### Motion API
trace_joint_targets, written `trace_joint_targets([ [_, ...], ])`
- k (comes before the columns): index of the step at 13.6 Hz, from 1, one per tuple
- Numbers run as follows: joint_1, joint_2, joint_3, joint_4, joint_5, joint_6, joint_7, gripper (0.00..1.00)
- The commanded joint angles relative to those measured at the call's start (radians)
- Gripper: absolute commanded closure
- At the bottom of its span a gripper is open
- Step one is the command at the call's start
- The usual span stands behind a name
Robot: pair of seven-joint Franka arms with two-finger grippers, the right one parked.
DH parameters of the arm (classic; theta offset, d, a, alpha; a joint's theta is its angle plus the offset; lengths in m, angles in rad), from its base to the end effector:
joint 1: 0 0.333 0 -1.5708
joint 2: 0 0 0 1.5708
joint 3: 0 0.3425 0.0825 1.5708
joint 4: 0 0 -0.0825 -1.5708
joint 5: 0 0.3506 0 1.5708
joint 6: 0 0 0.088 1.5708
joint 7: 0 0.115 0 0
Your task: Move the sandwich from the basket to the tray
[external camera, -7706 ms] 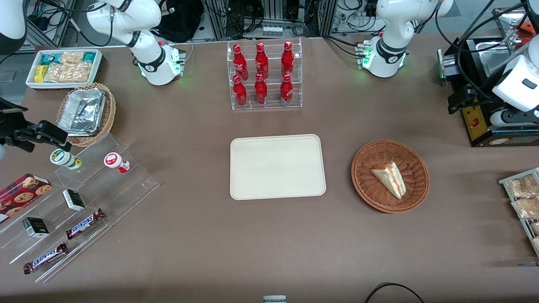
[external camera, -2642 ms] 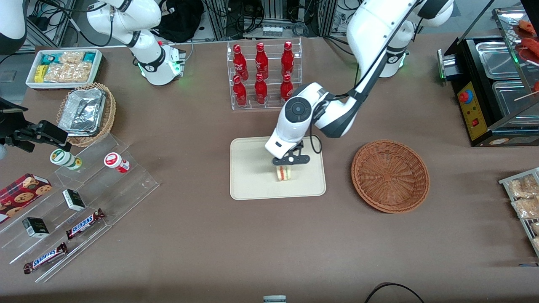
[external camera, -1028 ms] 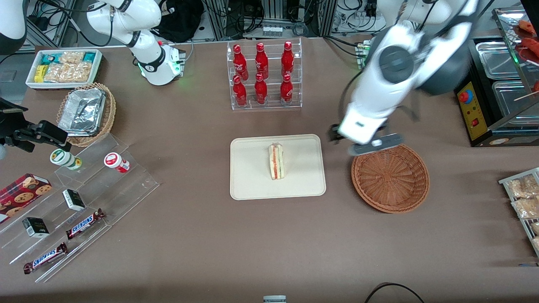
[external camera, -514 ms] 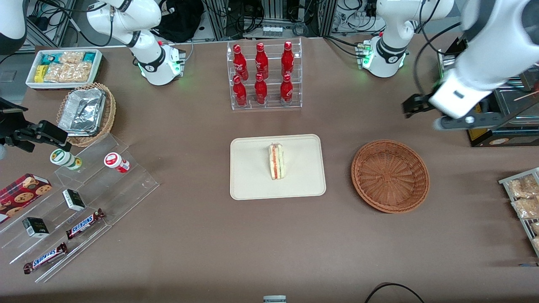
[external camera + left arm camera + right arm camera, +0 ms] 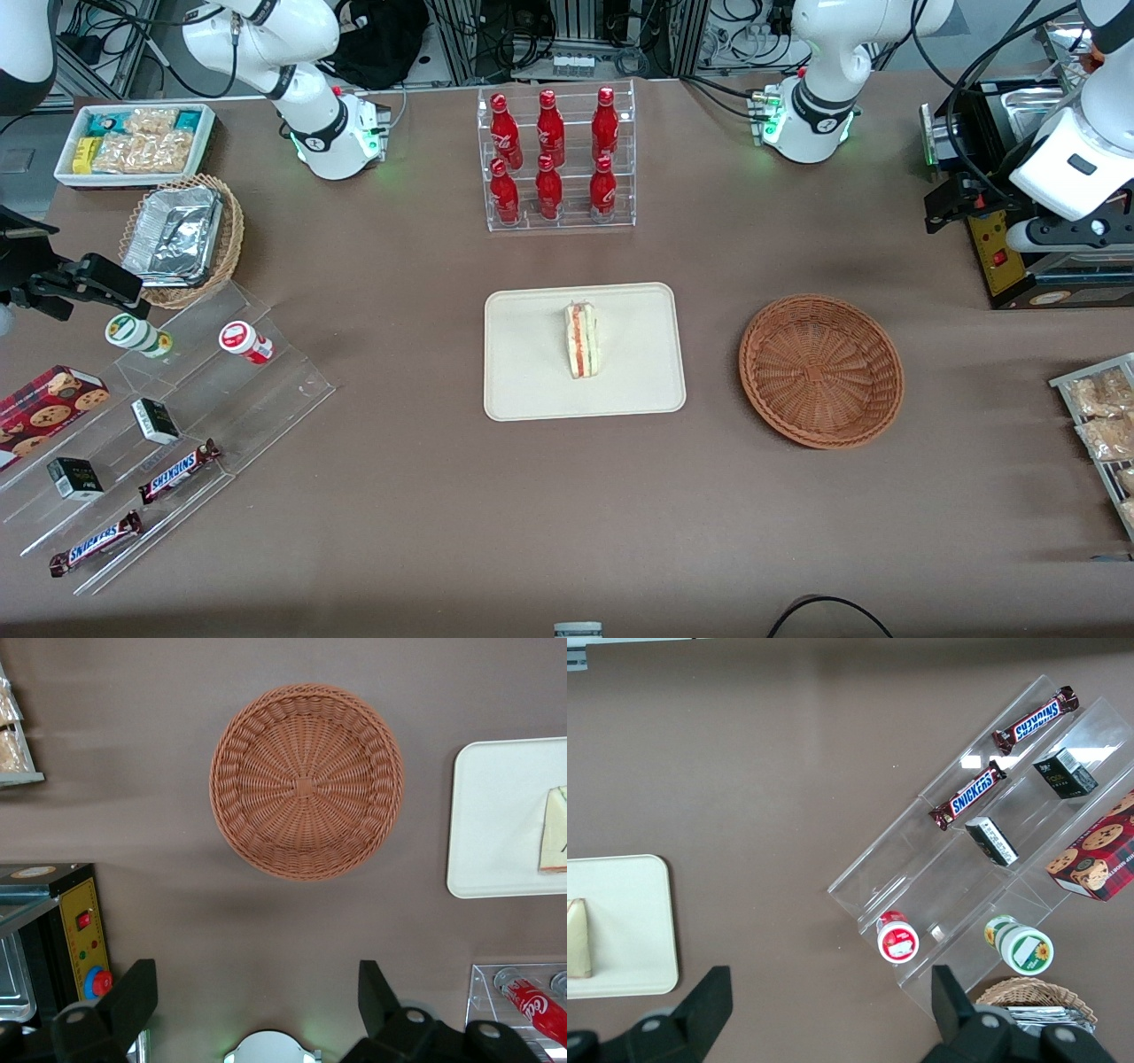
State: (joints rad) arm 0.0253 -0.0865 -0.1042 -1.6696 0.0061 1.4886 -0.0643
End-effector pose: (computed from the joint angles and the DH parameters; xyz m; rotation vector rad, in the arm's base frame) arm 0.4795 -0.0397 0.6365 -3.1163 0.0211 0.1460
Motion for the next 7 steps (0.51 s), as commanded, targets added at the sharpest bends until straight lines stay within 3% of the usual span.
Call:
trace_joint_targets([
  [1, 0.010, 0.030, -0.011, 0.054, 0.011, -0.013, 0.014, 0.00],
  [7, 0.044, 0.111, -0.023, 0.145, 0.002, -0.014, -0.063, 0.00],
])
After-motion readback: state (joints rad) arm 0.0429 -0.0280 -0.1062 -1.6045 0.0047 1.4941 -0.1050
